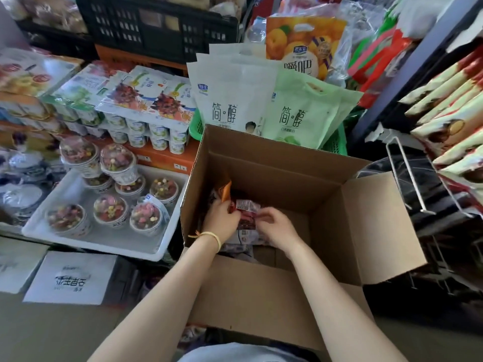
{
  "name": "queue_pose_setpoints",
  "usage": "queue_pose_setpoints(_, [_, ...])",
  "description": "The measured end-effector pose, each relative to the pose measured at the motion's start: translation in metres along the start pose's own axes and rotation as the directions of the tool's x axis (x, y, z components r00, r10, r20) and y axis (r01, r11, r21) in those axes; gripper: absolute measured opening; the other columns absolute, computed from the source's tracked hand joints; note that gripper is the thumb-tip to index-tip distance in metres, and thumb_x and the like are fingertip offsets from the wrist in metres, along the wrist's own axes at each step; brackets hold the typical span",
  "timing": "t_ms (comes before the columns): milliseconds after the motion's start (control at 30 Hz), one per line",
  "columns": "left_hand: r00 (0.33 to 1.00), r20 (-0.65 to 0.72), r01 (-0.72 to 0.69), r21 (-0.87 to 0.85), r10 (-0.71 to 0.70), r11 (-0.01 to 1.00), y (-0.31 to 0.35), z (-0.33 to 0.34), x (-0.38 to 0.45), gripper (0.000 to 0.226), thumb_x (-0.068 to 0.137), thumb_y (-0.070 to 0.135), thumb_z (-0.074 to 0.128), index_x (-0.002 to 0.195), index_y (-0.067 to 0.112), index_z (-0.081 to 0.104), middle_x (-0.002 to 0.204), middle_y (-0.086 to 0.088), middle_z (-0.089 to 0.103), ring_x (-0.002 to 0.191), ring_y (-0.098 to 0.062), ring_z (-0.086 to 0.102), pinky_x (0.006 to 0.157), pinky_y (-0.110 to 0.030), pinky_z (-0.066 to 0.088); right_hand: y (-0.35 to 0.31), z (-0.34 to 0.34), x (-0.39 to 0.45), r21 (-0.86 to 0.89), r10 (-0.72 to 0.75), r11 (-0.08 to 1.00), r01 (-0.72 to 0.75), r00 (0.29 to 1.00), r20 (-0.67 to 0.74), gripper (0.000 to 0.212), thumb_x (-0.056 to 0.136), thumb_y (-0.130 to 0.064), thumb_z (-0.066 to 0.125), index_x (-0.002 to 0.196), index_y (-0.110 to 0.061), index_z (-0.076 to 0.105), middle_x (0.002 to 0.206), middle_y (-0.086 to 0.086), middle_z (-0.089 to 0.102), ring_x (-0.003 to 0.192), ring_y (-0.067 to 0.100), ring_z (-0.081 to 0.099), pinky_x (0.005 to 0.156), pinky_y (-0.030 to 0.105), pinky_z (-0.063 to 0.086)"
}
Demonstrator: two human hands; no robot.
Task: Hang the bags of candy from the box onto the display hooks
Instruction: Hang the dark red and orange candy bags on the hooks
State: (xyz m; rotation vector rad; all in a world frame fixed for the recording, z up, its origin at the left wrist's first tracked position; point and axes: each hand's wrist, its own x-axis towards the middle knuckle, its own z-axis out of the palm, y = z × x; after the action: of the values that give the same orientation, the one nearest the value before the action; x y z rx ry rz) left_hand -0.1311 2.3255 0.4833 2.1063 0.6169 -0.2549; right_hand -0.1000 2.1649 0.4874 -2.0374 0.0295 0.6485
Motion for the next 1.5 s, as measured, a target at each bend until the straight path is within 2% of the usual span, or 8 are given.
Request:
queue_pose_setpoints(167, [0.992, 0.019, -0.106, -0.436, 0.127, 0.894, 0.049, -0.013, -0.028, 0.032, 0.096, 0.020, 0.058, 0.126, 0.022, 0.069, 0.124, 0.000, 0.064, 0.120, -0.019, 0.059, 0.106, -0.036, 0.047, -0.016, 0.006, -0.004, 0.035, -0.196, 0.981, 0.193, 0.975, 0.108, 0.098, 0.070, -0.046, 0.084, 0.151, -0.034, 0.029, 0.146, -0.009, 0.048, 0.130, 0.010, 0.050, 0.107, 0.035, 0.046])
queue_pose_setpoints(333, [0.946, 0.100, -0.172, -0.653, 0.309, 0.738, 0.077, -0.022, -0.053, 0.030, 0.097, 0.017, 0.057, 0.123, 0.023, 0.071, 0.122, -0.004, 0.067, 0.113, -0.017, 0.066, 0.100, -0.037, 0.054, -0.034, -0.020, -0.014, -0.084, -0.332, 0.943, 0.322, 0.912, -0.240, 0.037, 0.095, -0.017, 0.065, 0.127, -0.033, 0.056, 0.114, -0.016, 0.062, 0.110, 0.006, 0.061, 0.095, 0.032, 0.054])
queue_pose_setpoints(433, [0.921, 0.000, -0.304, -0.624, 0.389, 0.720, 0.084, -0.022, -0.053, 0.036, 0.094, 0.024, 0.059, 0.128, 0.033, 0.066, 0.129, -0.001, 0.059, 0.116, -0.015, 0.062, 0.098, -0.042, 0.056, -0.038, -0.045, -0.028, 0.001, -0.302, 0.951, 0.308, 0.933, -0.194, 0.017, 0.101, -0.028, 0.059, 0.117, -0.028, 0.063, 0.106, -0.015, 0.069, 0.098, 0.004, 0.067, 0.085, 0.027, 0.058])
queue_pose_setpoints(567, [0.958, -0.165, -0.286, -0.618, 0.235, 0.733, 0.090, -0.023, -0.045, 0.053, 0.073, 0.043, 0.070, 0.124, 0.035, 0.057, 0.127, 0.001, 0.059, 0.117, -0.017, 0.061, 0.097, -0.046, 0.055, -0.033, -0.071, -0.049, 0.403, -0.142, 0.894, 0.198, 0.976, -0.163, 0.021, 0.100, -0.023, 0.061, 0.120, -0.019, 0.066, 0.112, 0.001, 0.075, 0.101, 0.017, 0.073, 0.080, 0.030, 0.060])
queue_pose_setpoints(700, [0.954, 0.115, -0.088, -0.773, 0.275, 0.629, 0.114, -0.014, -0.056, 0.049, 0.083, 0.033, 0.079, 0.124, 0.014, 0.060, 0.113, -0.013, 0.073, 0.102, -0.031, 0.072, 0.094, -0.053, 0.056, -0.043, -0.101, -0.075, 0.619, -0.132, 0.757, 0.207, 0.977, -0.165, 0.031, 0.099, -0.021, 0.059, 0.128, -0.009, 0.062, 0.117, 0.013, 0.073, 0.108, 0.031, 0.071, 0.091, 0.045, 0.058])
queue_pose_setpoints(1100, [0.818, 0.122, -0.240, -0.816, 0.563, 0.525, 0.246, 0.055, -0.142, 0.009, 0.082, 0.020, 0.074, 0.083, 0.012, 0.077, 0.093, -0.018, 0.076, 0.078, -0.029, 0.074, 0.072, -0.038, 0.062, -0.039, -0.246, -0.175, 0.531, -0.319, 0.664, 0.527, 0.842, -0.436, 0.025, 0.085, -0.037, 0.065, 0.104, -0.023, 0.074, 0.109, 0.009, 0.076, 0.100, 0.030, 0.073, 0.090, 0.046, 0.058])
queue_pose_setpoints(1300, [0.760, 0.177, -0.267, -0.792, 0.625, 0.549, 0.325, 0.151, -0.193, 0.036, 0.084, 0.029, 0.073, 0.113, 0.008, 0.072, 0.109, -0.014, 0.075, 0.102, -0.033, 0.073, 0.090, -0.047, 0.058, 0.017, -0.357, -0.207, 0.469, -0.254, 0.669, 0.577, 0.770, -0.585, 0.011, 0.088, -0.028, 0.071, 0.093, -0.019, 0.074, 0.095, 0.007, 0.078, 0.089, 0.027, 0.075, 0.081, 0.041, 0.057])
queue_pose_setpoints(1500, [0.798, 0.096, -0.317, -0.772, 0.595, 0.550, 0.399, 0.253, -0.224, 0.020, 0.093, 0.019, 0.069, 0.104, 0.002, 0.073, 0.100, -0.019, 0.076, 0.094, -0.040, 0.073, 0.090, -0.059, 0.056, 0.078, -0.458, -0.218, 0.256, -0.287, 0.608, 0.751, 0.509, -0.811, 0.038, 0.089, -0.017, 0.075, 0.116, -0.025, 0.049, 0.105, 0.006, 0.071, 0.094, 0.022, 0.072, 0.079, 0.035, 0.060])
